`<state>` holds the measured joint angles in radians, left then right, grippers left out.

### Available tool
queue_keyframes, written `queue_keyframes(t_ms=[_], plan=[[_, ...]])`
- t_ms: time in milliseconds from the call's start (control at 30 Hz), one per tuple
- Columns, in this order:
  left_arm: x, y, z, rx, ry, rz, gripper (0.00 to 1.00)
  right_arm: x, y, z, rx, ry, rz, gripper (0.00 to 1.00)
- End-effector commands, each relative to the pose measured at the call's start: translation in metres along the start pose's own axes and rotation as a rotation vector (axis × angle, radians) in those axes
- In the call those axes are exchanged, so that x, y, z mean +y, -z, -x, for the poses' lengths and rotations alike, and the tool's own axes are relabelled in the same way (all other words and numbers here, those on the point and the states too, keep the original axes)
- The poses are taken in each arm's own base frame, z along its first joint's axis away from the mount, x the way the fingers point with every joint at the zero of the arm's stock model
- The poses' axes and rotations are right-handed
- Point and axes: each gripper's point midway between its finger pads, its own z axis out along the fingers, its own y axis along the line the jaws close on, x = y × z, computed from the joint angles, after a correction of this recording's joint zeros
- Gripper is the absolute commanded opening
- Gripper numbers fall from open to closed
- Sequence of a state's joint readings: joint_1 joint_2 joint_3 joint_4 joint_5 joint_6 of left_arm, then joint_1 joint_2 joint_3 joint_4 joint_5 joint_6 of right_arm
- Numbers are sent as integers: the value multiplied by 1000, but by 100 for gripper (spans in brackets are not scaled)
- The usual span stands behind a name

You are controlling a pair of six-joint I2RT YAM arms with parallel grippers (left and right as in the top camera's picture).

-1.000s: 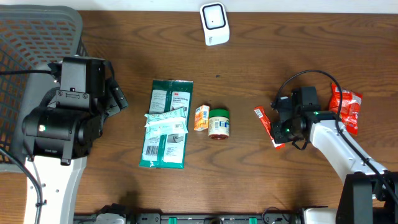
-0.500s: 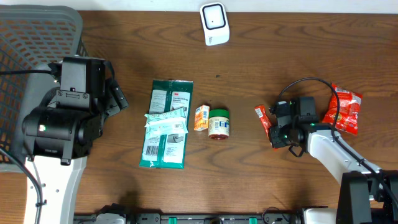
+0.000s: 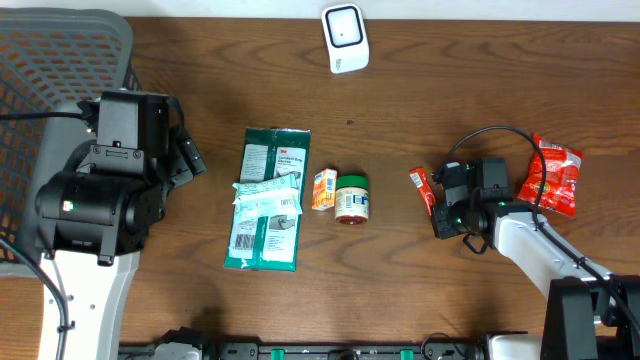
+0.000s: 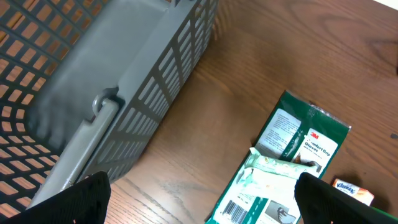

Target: Scan the item barcode

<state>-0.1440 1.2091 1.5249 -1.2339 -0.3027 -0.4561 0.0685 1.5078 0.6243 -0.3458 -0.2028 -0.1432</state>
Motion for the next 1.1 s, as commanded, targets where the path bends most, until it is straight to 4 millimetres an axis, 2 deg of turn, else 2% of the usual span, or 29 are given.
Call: queue_keyframes(t_ms=[0,67,133,467,633,1067], plan=[[5,1,2,-11,6,20,95,-3,9,12,-35,-42,-15,1],[5,1,2,-11,6,20,95,-2,21,27,-85,-46,-20,1],[5,1,2,-11,6,20,95,-2,26,32,-109,-42,-24,1],[5,1,2,-11,6,20,95,1,30,33,-115,-22,-23,1],[5,1,2,-11,6,20,95,8,32,38,-115,14,-34,1],[5,1,2,-11,6,21,95,29,19,14,20,278,-304,1]])
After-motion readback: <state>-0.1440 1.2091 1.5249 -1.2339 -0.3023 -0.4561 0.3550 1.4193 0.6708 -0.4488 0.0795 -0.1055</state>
